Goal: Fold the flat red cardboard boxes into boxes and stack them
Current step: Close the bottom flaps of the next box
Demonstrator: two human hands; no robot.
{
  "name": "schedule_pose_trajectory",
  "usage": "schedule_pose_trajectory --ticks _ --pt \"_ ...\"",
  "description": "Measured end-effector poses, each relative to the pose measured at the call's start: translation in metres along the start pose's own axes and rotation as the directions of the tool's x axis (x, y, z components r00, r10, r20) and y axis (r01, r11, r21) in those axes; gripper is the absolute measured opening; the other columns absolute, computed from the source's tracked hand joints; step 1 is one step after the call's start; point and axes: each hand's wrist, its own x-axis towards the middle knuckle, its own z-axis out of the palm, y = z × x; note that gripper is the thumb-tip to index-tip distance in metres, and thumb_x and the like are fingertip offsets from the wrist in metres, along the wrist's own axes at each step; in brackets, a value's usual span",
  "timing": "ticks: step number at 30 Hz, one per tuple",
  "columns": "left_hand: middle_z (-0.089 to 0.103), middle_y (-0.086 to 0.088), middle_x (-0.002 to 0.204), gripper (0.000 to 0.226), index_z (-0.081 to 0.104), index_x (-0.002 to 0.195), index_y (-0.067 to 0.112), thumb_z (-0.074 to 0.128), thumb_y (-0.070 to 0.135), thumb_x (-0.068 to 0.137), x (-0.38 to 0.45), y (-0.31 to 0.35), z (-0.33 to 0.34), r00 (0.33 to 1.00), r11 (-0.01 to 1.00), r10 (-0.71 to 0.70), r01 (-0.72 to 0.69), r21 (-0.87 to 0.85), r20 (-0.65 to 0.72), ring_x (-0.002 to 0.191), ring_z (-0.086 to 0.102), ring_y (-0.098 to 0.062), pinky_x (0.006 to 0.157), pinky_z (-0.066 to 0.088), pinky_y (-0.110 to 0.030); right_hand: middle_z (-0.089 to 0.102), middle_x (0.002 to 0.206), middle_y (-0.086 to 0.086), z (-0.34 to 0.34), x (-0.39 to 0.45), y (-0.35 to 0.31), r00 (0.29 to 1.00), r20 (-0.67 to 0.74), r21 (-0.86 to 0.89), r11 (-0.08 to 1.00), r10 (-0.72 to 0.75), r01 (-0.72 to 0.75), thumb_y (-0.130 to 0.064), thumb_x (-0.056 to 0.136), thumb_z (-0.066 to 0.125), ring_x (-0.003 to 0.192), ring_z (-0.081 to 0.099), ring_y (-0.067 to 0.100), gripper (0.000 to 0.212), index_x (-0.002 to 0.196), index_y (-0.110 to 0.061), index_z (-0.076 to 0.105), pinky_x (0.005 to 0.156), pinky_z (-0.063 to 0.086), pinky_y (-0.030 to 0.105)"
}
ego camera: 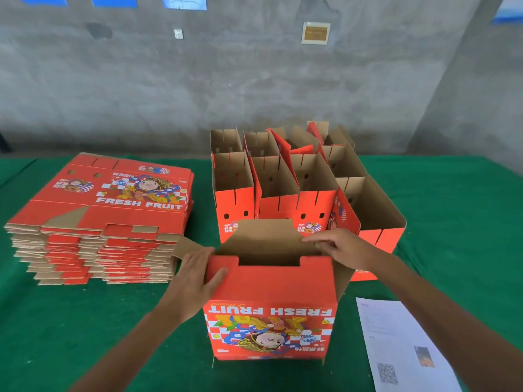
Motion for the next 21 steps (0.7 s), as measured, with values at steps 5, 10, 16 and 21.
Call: schedule_pose_trajectory --ticks 5,10,16,21 --pt "0.014 -0.001 0.171 0.084 0.012 0.165 0.021 0.051 0.058 0.100 -0.003 0.023 0.012 0.999 0.962 0.053 -0.049 0.269 -0.009 0.159 0.005 -0.016 0.126 0.013 -0.034 0.068 0.122 -0.022 -0.006 -0.006 0.001 0.996 0.010 0.080 0.993 0.084 -0.085 -0.029 0.103 0.061 0.108 0.064 -0.002 0.020 0.117 -0.039 0.071 0.096 0.055 0.033" --pt "0.003 -0.012 0.173 0.082 0.038 0.157 0.009 0.074 0.005 0.083 -0.015 0.047 0.019 0.920 0.919 0.357 -0.315 0.238 -0.161 0.160 -0.002 -0.031 0.105 0.055 -0.041 0.051 0.135 -0.024 0.016 -0.016 -0.007 0.994 0.073 -0.413 0.910 0.082 -0.045 -0.054 0.092 0.063 0.108 0.056 0.001 0.049 0.135 -0.054 0.041 0.083 0.051 0.029" --pt "0.021 0.009 0.168 0.084 0.022 0.161 0.036 0.048 -0.008 0.094 -0.020 0.040 0.027 0.932 0.922 0.361 -0.360 -0.142 -0.023 0.123 0.061 -0.023 0.084 0.058 -0.043 0.048 0.132 -0.016 0.014 -0.019 -0.007 0.997 0.049 -0.357 0.934 0.052 -0.031 -0.048 0.102 0.052 0.092 0.059 0.009 0.042 0.135 -0.058 0.028 0.075 0.058 0.038" --pt "0.055 0.018 0.145 0.036 0.059 0.142 0.030 0.041 0.031 0.111 0.009 0.030 0.025 0.910 0.924 0.381 -0.381 -0.035 0.164 0.137 0.042 0.002 0.116 0.032 -0.032 0.055 0.127 -0.013 0.008 -0.015 -0.009 0.999 0.051 -0.390 0.921 0.017 0.004 -0.035 0.104 0.051 0.098 0.054 0.004 0.038 0.138 -0.048 0.039 0.069 0.047 0.017"
